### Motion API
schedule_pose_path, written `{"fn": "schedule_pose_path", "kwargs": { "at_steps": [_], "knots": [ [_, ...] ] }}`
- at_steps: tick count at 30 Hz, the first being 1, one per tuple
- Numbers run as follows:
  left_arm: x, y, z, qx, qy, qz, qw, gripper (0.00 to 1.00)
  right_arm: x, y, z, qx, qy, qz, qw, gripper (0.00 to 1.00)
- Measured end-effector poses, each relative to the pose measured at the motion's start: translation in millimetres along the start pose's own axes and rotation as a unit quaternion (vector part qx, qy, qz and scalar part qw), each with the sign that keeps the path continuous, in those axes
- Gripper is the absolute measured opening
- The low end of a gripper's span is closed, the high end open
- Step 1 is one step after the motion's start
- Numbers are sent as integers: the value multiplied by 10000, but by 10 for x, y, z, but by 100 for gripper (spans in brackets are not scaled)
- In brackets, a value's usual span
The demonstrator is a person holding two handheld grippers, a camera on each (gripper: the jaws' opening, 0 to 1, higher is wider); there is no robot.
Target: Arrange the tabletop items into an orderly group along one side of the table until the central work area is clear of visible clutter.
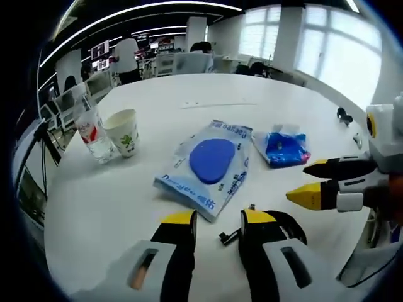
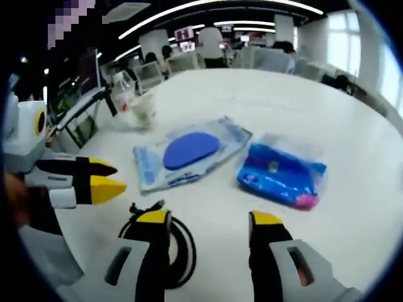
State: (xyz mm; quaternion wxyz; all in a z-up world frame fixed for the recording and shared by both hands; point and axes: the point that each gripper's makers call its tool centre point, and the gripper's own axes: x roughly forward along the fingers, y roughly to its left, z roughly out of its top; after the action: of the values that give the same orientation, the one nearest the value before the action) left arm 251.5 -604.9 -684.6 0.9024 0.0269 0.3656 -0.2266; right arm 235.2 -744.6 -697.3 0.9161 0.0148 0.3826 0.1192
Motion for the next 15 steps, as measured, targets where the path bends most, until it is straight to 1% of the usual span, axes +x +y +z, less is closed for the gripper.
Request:
{"fn": "schedule_pose_path", "kwargs": {
  "at_steps": [5,7,12,15],
  "knots": [
    [12,85,22,-143,-50,-27,9999,37,29,-76,100,-83,-73,-9,9999,55],
    [16,118,34,-198,-75,-9,9998,44,44,-84,144,-154,-111,20,9998,60],
    [40,216,82,-365,-162,-10,9992,53,90,-99,294,-330,-206,97,9992,70],
    [60,259,109,-515,-210,-20,9984,61,132,-111,387,-437,-229,151,9987,75]
  ]
}}
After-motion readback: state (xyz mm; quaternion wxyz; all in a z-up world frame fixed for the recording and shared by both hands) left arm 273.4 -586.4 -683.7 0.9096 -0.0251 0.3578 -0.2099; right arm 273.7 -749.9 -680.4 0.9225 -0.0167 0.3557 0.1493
